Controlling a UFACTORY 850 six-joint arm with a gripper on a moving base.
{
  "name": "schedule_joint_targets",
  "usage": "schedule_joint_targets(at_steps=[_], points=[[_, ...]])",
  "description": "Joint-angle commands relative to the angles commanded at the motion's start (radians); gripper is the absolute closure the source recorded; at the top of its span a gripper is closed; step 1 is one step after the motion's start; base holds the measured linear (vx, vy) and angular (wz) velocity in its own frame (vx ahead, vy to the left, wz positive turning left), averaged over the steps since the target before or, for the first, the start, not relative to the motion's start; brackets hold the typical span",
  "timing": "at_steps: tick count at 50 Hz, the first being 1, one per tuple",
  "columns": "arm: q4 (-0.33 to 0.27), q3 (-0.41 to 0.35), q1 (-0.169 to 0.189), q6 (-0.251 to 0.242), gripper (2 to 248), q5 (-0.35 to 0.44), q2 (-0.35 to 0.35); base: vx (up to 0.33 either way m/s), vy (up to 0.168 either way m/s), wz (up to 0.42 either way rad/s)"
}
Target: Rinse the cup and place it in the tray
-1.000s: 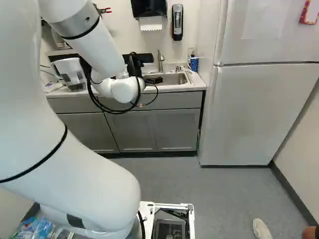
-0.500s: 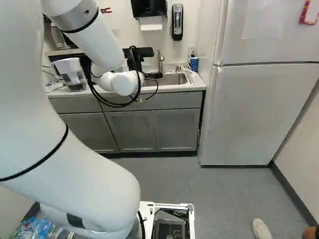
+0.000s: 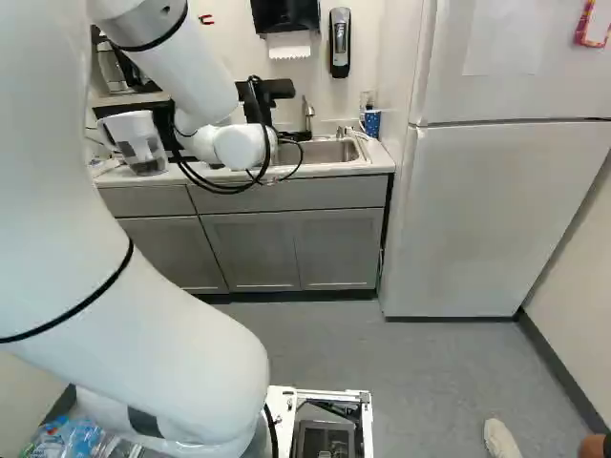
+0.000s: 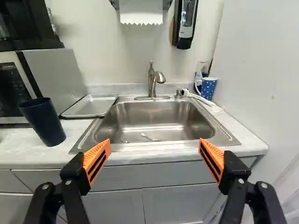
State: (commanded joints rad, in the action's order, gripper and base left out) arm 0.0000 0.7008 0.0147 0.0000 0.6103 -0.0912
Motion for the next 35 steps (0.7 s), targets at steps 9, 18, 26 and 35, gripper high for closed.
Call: schedule_joint_targets(at_steps=[9, 18, 26, 35], points=[[0.000, 0.023, 0.000, 0.000, 3, -0.029, 0.004, 0.000, 0.000, 0.000], [0.000, 0.044, 0.000, 0.000, 3, -0.054, 0.005, 0.000, 0.000, 0.000], [0.000, 0.062, 0.000, 0.000, 3, -0.076, 0.006, 0.000, 0.000, 0.000], [0.000, 0.083, 0.000, 0.000, 3, -0.101, 0.007, 0.000, 0.000, 0.000]])
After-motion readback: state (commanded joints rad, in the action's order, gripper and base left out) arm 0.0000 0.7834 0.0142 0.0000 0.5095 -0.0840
